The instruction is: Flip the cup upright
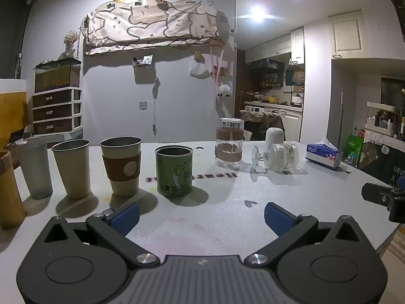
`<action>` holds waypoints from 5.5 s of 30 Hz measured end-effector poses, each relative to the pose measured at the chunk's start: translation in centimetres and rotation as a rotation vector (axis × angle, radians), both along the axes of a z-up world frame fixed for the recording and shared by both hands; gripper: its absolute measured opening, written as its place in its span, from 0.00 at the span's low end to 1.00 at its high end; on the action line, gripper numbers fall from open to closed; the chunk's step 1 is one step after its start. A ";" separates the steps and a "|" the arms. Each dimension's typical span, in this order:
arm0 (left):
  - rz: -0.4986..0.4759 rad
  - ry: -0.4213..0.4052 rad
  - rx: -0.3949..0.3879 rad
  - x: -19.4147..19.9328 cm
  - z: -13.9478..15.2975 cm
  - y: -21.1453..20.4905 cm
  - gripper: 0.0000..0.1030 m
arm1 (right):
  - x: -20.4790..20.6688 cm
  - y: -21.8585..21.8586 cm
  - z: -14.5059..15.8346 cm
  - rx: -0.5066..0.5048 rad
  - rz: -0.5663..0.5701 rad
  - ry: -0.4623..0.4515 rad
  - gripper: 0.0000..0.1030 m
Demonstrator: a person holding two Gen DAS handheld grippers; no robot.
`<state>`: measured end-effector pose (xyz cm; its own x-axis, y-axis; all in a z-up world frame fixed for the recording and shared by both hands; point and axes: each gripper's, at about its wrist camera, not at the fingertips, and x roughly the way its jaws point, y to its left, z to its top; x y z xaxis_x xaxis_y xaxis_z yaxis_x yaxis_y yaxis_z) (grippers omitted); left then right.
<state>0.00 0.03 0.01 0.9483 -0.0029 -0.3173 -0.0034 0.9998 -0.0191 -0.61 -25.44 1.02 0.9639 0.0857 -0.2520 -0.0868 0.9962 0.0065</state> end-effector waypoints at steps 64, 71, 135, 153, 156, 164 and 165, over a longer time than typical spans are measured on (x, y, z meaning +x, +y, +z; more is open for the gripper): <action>0.000 0.004 0.003 0.0 0.0 0.0 1.00 | 0.2 0.2 0.0 0.001 0.003 0.005 1.00; 0.000 0.004 0.001 0.0 0.0 0.0 1.00 | 0.2 0.3 0.0 0.001 0.004 0.005 1.00; 0.112 0.043 -0.094 -0.4 -2.9 7.4 1.00 | 32.9 -1.4 -0.7 0.825 -0.474 0.437 0.84; 0.170 0.095 -0.090 1.9 -3.8 10.4 1.00 | 38.2 -2.8 -4.9 1.274 -0.753 0.376 0.84; 0.164 0.100 -0.092 2.0 -3.8 10.2 1.00 | 38.8 -3.1 -4.7 1.212 -0.739 0.384 0.74; 0.165 0.096 -0.094 1.9 -3.6 10.1 1.00 | 37.8 -3.8 -5.4 1.150 -0.583 0.335 0.73; 0.164 0.093 -0.096 1.8 -3.6 10.1 1.00 | 37.6 -3.9 -5.4 1.142 -0.563 0.342 0.73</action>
